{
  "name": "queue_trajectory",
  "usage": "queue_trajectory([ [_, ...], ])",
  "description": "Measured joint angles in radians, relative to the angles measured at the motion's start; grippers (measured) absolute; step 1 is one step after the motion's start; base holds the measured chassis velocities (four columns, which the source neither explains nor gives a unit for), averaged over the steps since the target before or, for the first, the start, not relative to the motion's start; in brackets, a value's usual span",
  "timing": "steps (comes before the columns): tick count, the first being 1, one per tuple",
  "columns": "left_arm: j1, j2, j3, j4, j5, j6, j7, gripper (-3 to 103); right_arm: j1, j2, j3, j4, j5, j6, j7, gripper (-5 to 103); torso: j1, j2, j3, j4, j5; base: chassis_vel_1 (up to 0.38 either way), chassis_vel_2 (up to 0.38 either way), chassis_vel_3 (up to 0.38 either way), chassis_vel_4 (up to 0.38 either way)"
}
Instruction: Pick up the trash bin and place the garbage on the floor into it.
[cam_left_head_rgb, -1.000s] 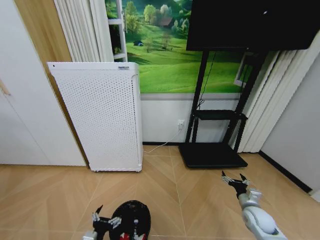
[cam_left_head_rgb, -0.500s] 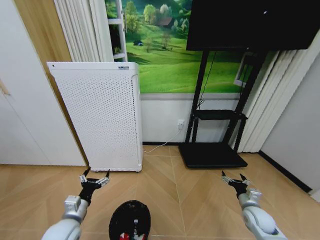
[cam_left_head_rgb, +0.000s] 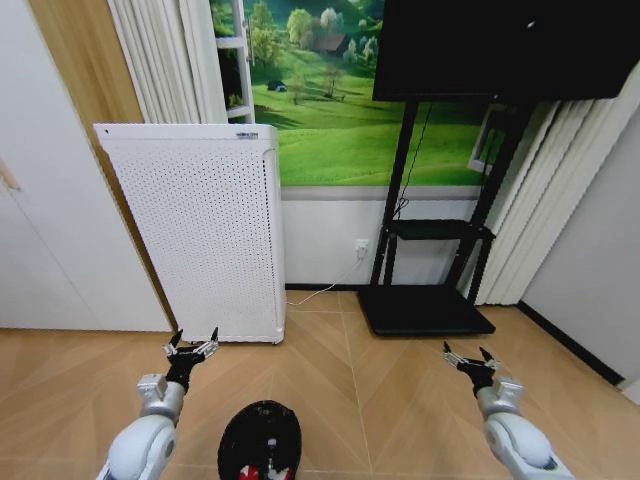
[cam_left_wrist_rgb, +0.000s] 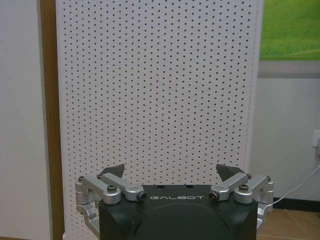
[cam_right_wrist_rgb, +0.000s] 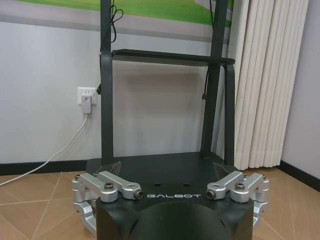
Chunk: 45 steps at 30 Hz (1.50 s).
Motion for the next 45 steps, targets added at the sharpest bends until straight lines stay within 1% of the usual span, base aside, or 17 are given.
queue_trajectory([
  [10,-0.033,-0.011,0.012,0.032,0.004,0.019,-0.01,100,0.0,0.0,0.0,0.0,0.0,0.0,0.0,100,0.0,0.0,0.0,0.0001,0.0,0.0,0.0,0.0,0.0],
  [29,-0.036,-0.01,0.011,0.041,0.02,0.02,-0.008,100,0.0,0.0,0.0,0.0,0.0,0.0,0.0,100,0.0,0.0,0.0,0.0001,0.0,0.0,0.0,0.0,0.0],
  [37,-0.035,-0.01,0.011,0.041,0.02,0.02,-0.007,100,0.0,0.0,0.0,0.0,0.0,0.0,0.0,100,0.005,0.025,0.02,0.0,0.0,0.0,0.0,0.0,0.0],
  [45,-0.035,-0.009,0.011,0.041,0.02,0.02,-0.007,100,0.0,0.0,0.0,0.0,0.0,0.0,0.0,100,0.012,0.064,0.051,0.0,0.0,0.0,0.0,0.0,0.0],
])
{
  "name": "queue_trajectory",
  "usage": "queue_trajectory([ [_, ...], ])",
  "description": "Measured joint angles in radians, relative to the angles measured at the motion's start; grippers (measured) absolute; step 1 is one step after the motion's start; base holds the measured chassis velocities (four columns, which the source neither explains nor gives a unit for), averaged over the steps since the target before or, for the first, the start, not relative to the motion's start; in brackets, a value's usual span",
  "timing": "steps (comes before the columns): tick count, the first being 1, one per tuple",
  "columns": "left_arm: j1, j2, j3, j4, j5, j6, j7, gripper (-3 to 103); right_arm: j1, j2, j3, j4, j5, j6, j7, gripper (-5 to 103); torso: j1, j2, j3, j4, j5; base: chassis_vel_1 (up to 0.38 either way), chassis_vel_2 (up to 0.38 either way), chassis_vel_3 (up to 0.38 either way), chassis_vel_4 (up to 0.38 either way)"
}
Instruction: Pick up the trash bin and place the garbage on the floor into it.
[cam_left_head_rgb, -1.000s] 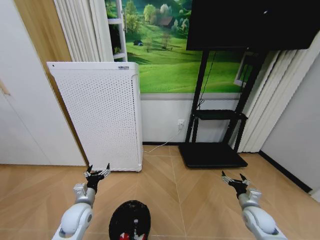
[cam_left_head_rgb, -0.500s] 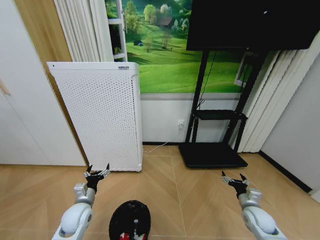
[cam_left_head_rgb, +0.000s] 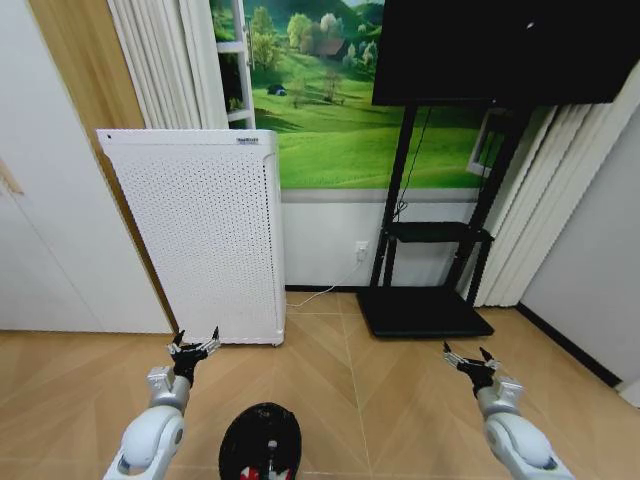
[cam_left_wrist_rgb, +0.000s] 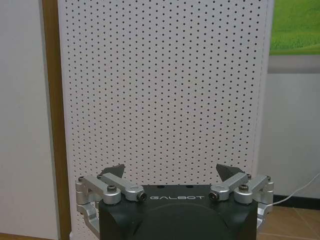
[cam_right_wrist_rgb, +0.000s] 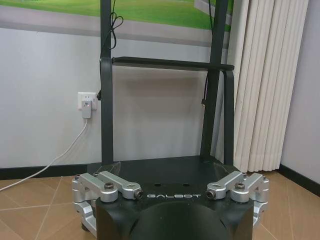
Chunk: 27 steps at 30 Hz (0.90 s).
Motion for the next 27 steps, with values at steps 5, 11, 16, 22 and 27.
queue_trajectory([
  [5,0.0,0.0,0.0,0.0,0.0,0.0,0.0,100,0.0,0.0,0.0,0.0,0.0,0.0,0.0,100,0.006,0.023,0.017,0.0,0.0,0.0,0.0,0.0,0.0],
  [11,0.0,0.0,0.0,-0.001,0.0,0.0,0.0,100,0.0,0.0,0.0,0.0,0.0,0.0,0.0,100,0.013,0.049,0.035,0.0,0.0,0.0,0.0,0.0,0.0],
  [16,0.0,0.0,0.0,-0.001,0.0,0.0,0.001,100,0.0,0.0,0.0,0.0,0.0,0.0,0.0,100,0.019,0.069,0.05,0.0,0.0,0.0,0.0,0.0,0.0],
  [22,0.0,0.0,0.0,-0.001,0.0,0.0,0.001,100,0.0,0.0,0.0,0.0,0.0,0.0,0.0,100,0.026,0.095,0.069,0.0,0.0,0.0,0.0,0.0,0.0],
  [27,0.0,0.0,0.0,-0.001,0.0,0.0,0.001,100,0.0,0.0,0.0,0.0,0.0,0.0,0.0,100,0.031,0.113,0.082,0.0,0.0,0.0,0.0,0.0,0.0],
])
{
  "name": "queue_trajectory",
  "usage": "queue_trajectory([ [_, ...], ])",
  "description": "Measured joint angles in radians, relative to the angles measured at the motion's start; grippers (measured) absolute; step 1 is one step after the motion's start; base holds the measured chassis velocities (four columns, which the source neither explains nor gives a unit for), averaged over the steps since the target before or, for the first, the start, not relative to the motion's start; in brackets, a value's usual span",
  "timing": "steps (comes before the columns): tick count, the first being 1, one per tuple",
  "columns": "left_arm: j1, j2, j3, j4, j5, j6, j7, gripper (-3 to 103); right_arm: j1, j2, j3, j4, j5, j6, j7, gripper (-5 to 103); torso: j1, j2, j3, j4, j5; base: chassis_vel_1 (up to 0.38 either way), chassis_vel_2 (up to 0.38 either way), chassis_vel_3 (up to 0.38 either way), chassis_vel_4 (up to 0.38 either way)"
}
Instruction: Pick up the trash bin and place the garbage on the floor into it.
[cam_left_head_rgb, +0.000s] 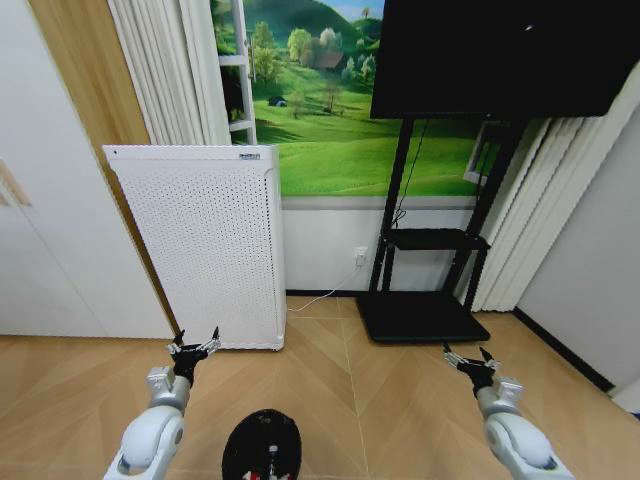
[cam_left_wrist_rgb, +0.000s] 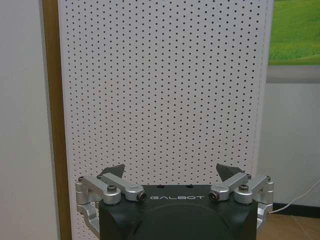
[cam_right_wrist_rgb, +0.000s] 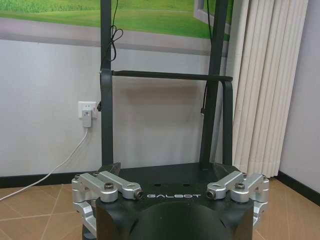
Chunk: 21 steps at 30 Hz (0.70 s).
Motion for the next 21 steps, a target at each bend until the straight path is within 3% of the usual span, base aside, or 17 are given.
queue_trajectory([
  [21,0.0,0.0,0.0,0.0,0.0,0.0,0.0,100,0.0,0.0,0.0,0.0,0.0,0.0,0.0,100,0.028,0.088,0.06,0.0,0.0,0.0,0.0,0.0,0.0],
])
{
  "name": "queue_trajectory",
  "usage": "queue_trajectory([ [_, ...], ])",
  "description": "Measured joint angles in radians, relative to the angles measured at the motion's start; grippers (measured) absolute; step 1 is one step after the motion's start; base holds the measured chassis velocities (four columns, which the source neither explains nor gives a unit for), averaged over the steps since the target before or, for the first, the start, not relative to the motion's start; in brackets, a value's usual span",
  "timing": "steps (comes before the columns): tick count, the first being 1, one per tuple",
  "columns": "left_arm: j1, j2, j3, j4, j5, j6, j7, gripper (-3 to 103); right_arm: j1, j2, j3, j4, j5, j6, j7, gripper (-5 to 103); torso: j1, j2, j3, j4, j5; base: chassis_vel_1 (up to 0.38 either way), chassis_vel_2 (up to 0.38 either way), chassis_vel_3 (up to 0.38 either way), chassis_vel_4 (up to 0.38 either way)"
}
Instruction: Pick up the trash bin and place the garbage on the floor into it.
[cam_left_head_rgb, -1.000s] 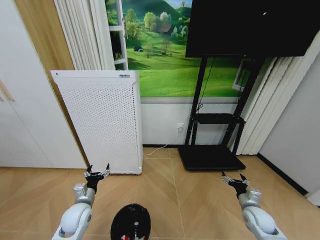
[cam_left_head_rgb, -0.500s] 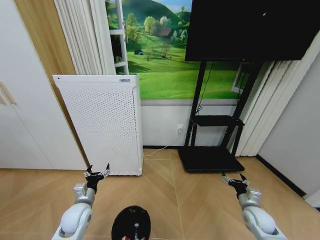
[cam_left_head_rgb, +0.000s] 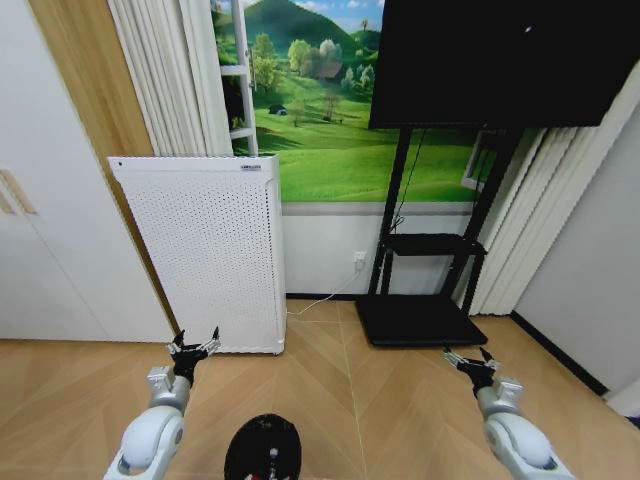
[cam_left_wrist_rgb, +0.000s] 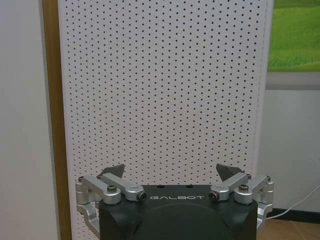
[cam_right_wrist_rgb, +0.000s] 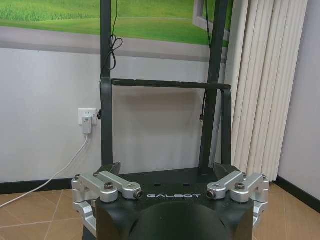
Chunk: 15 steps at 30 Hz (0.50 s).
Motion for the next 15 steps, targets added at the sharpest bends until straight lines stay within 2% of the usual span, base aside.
queue_trajectory([
  [15,0.0,0.0,0.0,0.0,0.0,0.0,0.0,100,0.0,0.0,0.0,0.0,0.0,0.0,0.0,100,0.022,0.062,0.04,0.0,0.0,0.0,0.0,0.0,0.0],
])
